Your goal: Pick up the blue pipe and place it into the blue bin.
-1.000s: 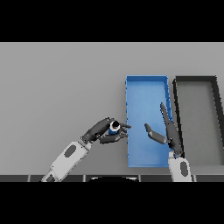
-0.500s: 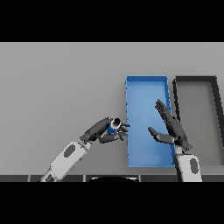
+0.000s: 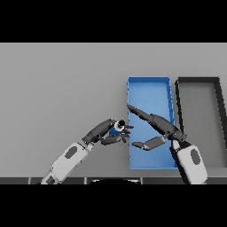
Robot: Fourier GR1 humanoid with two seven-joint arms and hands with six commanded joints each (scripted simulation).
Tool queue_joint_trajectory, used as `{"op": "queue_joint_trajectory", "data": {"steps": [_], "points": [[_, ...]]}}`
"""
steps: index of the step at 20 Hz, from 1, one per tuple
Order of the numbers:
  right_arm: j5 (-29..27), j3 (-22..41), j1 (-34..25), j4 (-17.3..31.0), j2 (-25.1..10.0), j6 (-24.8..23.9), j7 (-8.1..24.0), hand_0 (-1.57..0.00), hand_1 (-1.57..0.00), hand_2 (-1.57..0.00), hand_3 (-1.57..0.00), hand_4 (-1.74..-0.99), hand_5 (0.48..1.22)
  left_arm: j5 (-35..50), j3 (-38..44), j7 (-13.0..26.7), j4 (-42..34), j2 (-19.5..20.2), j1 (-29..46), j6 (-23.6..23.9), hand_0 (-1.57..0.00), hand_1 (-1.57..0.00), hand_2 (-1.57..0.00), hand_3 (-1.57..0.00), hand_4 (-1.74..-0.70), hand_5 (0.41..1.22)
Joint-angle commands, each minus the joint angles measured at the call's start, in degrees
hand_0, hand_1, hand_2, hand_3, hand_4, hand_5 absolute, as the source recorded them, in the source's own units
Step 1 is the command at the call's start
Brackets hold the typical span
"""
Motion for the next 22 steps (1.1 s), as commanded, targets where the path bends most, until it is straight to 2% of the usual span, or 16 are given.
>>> {"op": "queue_joint_trajectory", "data": {"steps": [1, 4, 6, 7, 9, 12, 14, 15, 16, 17, 18, 19, 20, 21, 22], "points": [[1.2, 1.1, -2.0, 0.7, 0.3, 0.8, 0.1, 0.00, 0.00, 0.00, 0.00, -1.306, 0.521, 0.3, 0.3, -0.9, 0.1, 0.3, -0.2, -0.4, -1.57, -1.57, -1.57, -1.48, -1.74, 1.221], [1.8, 3.9, -5.4, 2.6, 2.5, 2.2, 1.7, 0.00, 0.00, 0.00, 0.00, -1.253, 0.529, 0.6, -0.2, -1.6, 0.2, 0.3, 0.0, -0.8, -1.57, -1.57, -1.57, -1.49, -1.74, 1.221], [1.9, 5.6, -7.9, 3.6, 4.0, 2.4, 3.9, 0.00, 0.00, 0.00, 0.00, -1.232, 0.531, 1.3, -0.6, -2.3, 0.4, 0.0, 0.0, -1.7, -1.57, -1.57, -1.57, -1.52, -1.74, 1.221], [2.3, 6.2, -8.3, 4.1, 4.6, 2.7, 3.9, 0.00, 0.00, 0.00, 0.00, -1.230, 0.532, 1.7, -0.4, -2.9, 0.1, 0.1, 0.0, -1.9, -1.57, -1.57, -1.57, -1.53, -1.74, 1.221], [2.1, 6.8, -11.0, 5.3, 5.6, 3.3, 4.5, 0.00, 0.00, 0.00, 0.00, -1.225, 0.529, 2.5, 0.3, -1.6, 0.2, 1.0, -0.7, -2.1, -1.57, -1.57, -1.57, -1.54, -1.74, 1.221], [2.5, 8.0, -13.6, 7.9, 7.8, 3.8, 5.1, 0.00, 0.00, 0.00, 0.00, -1.218, 0.508, 0.9, -0.3, -3.1, 0.2, 2.1, -0.5, -1.9, -1.57, -1.57, -1.57, -1.54, -1.74, 1.221], [1.6, 8.3, -16.2, 9.3, 9.1, 3.9, 6.5, -0.05, -0.08, -0.10, -0.05, -1.245, 0.506, 2.5, 0.0, -2.6, 0.3, 2.0, -0.5, -2.6, -1.57, -1.57, -1.57, -1.48, -1.74, 1.221], [1.4, 8.1, -17.7, 10.7, 9.4, 4.6, 6.7, -0.18, -0.22, -0.24, -0.16, -1.294, 0.509, 0.5, -0.4, -2.8, 0.3, 2.5, -1.1, -1.9, -1.39, -1.33, -1.32, -1.29, -1.74, 1.221], [1.2, 8.6, -18.8, 11.4, 10.1, 5.0, 7.6, -0.35, -0.38, -0.38, -0.30, -1.335, 0.507, -1.5, -2.0, 1.0, 0.4, 3.4, -2.2, -2.0, -1.18, -1.08, -1.06, -1.03, -1.68, 1.221], [1.9, 9.4, -19.7, 12.2, 11.1, 5.3, 8.1, -0.53, -0.53, -0.53, -0.44, -1.362, 0.508, -1.7, -2.8, 4.1, -0.4, 4.7, -2.6, -3.1, -0.99, -0.88, -0.85, -0.82, -1.55, 1.221], [2.8, 9.7, -20.0, 13.1, 11.3, 6.1, 7.2, -0.72, -0.70, -0.74, -0.63, -1.430, 0.522, -1.9, -2.3, 5.1, -0.4, 5.5, -2.4, -3.6, -0.82, -0.71, -0.68, -0.66, -1.48, 1.221], [1.5, 9.6, -20.7, 13.7, 12.0, 6.3, 7.5, -0.89, -0.87, -0.91, -0.77, -1.486, 0.550, -2.2, -1.8, 3.7, 0.3, 4.1, -2.2, -3.0, -0.78, -0.71, -0.69, -0.58, -1.53, 1.221], [-1.0, 9.9, -20.4, 13.3, 11.9, 7.1, 7.9, -1.02, -1.01, -1.04, -0.87, -1.530, 0.606, -2.9, -1.3, 2.1, -0.1, 4.1, -1.6, -2.1, -0.94, -0.88, -0.86, -0.78, -1.57, 1.221], [-2.2, 10.0, -20.0, 14.1, 12.1, 7.3, 9.1, -1.13, -1.12, -1.14, -0.96, -1.562, 0.666, -1.7, -0.9, 1.3, -0.1, 3.2, -1.6, -2.1, -1.06, -1.02, -0.97, -0.94, -1.61, 1.221], [-3.7, 9.8, -19.5, 13.9, 11.7, 7.3, 10.0, -1.22, -1.21, -1.23, -1.08, -1.526, 0.728, -1.1, -0.7, -0.1, 0.0, 2.7, -1.3, -1.8, -1.16, -1.13, -1.05, -1.07, -1.63, 1.221]]}}
